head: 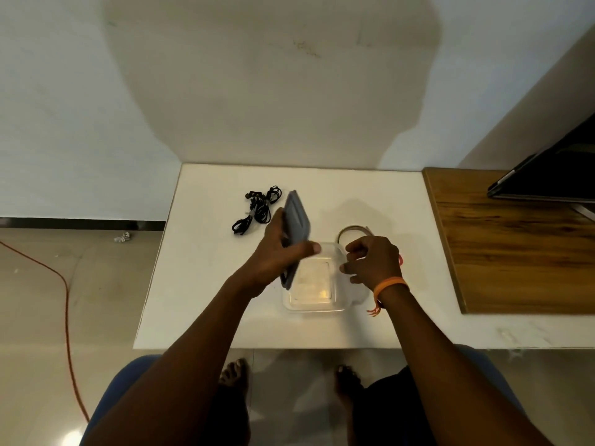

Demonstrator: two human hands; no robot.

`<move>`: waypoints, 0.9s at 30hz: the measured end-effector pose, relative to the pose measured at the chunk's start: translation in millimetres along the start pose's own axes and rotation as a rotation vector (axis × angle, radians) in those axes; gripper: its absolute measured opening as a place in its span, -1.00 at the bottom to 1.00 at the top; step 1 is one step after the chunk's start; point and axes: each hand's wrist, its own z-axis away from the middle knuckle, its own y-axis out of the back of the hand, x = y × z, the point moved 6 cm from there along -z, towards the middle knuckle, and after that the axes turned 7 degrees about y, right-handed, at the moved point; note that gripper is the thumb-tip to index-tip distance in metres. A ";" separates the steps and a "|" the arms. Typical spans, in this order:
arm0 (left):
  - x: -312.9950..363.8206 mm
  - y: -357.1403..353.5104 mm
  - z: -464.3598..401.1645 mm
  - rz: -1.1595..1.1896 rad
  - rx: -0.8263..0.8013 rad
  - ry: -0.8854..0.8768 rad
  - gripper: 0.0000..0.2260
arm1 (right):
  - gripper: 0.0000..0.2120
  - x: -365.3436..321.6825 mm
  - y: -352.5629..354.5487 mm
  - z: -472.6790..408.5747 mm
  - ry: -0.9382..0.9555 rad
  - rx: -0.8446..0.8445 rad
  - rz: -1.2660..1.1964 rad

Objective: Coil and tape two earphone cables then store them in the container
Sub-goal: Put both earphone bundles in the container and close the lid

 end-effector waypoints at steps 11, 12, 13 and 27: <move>-41.0 72.5 27.3 0.189 0.529 0.358 -0.79 | -0.69 2.8 4.8 -2.1 0.013 0.104 -0.021; -46.4 77.9 31.4 0.178 0.558 0.408 -0.82 | -0.69 2.1 5.2 -1.5 0.011 0.108 -0.021; -52.1 83.7 35.5 0.160 0.594 0.451 -0.88 | -0.69 2.4 5.7 -1.2 0.007 0.111 -0.022; -51.2 103.4 44.3 -0.650 0.746 0.490 -0.80 | -0.70 2.8 5.7 -0.2 -0.018 0.112 -0.051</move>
